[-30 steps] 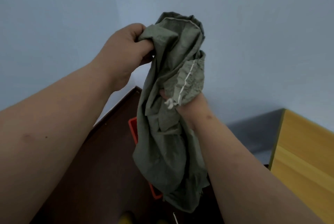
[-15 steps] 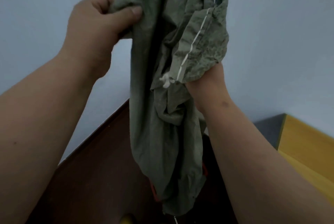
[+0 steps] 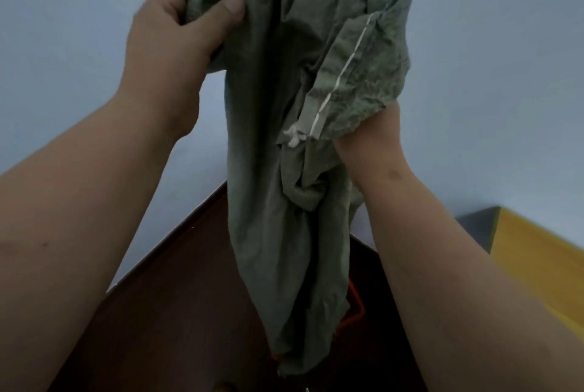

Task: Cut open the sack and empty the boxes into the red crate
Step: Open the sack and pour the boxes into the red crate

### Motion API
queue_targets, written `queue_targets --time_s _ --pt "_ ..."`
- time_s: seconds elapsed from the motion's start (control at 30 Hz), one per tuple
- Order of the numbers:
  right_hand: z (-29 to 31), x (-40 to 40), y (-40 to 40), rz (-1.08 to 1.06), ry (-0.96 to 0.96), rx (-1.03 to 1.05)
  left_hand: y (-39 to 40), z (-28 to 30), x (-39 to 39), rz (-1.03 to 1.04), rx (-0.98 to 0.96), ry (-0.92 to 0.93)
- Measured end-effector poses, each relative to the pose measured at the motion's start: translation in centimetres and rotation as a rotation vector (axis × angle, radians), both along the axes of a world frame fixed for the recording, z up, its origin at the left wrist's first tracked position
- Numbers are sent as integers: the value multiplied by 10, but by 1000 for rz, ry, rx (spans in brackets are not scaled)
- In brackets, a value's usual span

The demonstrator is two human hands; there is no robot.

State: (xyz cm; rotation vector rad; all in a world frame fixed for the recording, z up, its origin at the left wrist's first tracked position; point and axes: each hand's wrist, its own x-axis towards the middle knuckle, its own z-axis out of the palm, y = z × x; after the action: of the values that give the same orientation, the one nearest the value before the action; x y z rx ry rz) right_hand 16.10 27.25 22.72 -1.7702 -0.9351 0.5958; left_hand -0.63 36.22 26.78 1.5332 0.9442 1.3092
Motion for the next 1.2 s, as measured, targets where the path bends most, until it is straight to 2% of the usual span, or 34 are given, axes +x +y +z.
queue_targets --time_s 0.07,0.17,0.23,0.27,0.33,0.4,0.47,0.5,0.57,0.63,0.7,0.77,0.9,1.0,1.1,1.2 --pt "1 0 0 66 -77 -26 -3 -7 -2 -110 -94 37" --pt "11 -5 -4 176 -267 -103 -13 -27 -6 -308 -202 295" --pt "14 -10 -9 244 -333 -125 -28 -43 -2 -376 -156 439" --pt "14 -13 -11 284 -310 -137 -33 -49 1 -372 -101 474" --pt "12 -18 -12 372 -135 -193 -43 -59 9 -293 -36 519" --pt "5 -18 -10 497 116 -157 -44 -63 12 -111 -104 556" --pt "-5 -10 -10 508 318 -91 -37 -65 9 30 -354 341" --pt "-9 -5 -12 460 333 -99 -33 -62 5 86 -427 219" --pt "-22 4 -15 309 166 -189 -26 -56 -5 116 -449 28" --pt "-35 5 -18 242 29 -341 -25 -44 -9 41 -425 -151" --pt "-45 -1 -19 291 48 -402 -24 -29 -5 -49 -401 -268" --pt "-48 -10 -16 335 122 -434 -25 -16 3 -135 -366 -281" --pt "-39 -17 -8 230 -14 -334 -24 3 9 -214 -301 -320" --pt "-29 -14 -7 121 -87 -220 -16 10 3 -213 -271 -383" --pt "-25 -10 -7 132 -116 -213 -16 5 2 -144 -280 -356" --pt "-20 -6 -6 13 -135 -107 -18 1 1 -101 -255 -335"
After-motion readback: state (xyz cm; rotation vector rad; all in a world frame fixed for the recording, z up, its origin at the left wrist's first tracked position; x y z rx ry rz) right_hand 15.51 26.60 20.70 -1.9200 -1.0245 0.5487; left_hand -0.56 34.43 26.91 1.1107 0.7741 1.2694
